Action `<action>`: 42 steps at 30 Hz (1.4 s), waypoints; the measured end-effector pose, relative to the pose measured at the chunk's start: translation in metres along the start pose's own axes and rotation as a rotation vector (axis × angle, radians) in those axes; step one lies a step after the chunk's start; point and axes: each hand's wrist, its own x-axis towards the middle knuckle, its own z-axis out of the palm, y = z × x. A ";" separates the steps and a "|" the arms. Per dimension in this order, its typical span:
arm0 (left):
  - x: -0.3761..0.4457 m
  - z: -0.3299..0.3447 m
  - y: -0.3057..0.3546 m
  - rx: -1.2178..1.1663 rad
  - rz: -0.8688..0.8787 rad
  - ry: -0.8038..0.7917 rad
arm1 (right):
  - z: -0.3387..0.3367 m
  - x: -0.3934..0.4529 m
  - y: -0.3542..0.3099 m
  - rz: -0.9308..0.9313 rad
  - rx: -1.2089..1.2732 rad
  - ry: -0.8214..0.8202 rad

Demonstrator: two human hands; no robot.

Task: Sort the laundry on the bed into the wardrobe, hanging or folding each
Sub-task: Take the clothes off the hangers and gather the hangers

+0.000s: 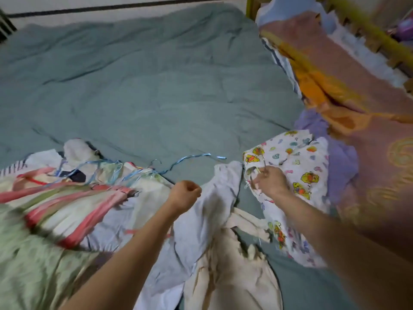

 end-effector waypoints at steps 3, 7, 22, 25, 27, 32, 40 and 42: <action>0.006 0.008 -0.034 0.081 0.015 -0.025 | 0.030 0.007 0.015 -0.018 0.058 -0.082; -0.011 0.034 -0.060 0.246 -0.011 -0.191 | 0.052 -0.001 0.008 -0.192 -0.132 -0.033; -0.087 -0.009 -0.163 0.004 -0.323 0.238 | 0.134 -0.078 -0.027 -0.159 0.009 -0.523; -0.139 -0.009 -0.212 -0.153 -0.643 0.505 | 0.160 -0.093 -0.035 -0.202 -0.009 -0.546; -0.156 -0.004 -0.238 -0.310 -0.822 0.600 | 0.176 -0.103 -0.036 -0.217 -0.024 -0.539; -0.150 0.012 -0.240 -0.772 -0.864 0.512 | 0.198 -0.114 -0.036 -0.266 -0.063 -0.452; -0.133 -0.004 -0.187 -1.390 -0.683 0.772 | 0.183 -0.124 -0.047 -0.352 -0.119 -0.371; -0.139 -0.015 -0.168 -1.161 -0.635 0.918 | 0.171 -0.124 -0.056 -0.394 -0.115 -0.345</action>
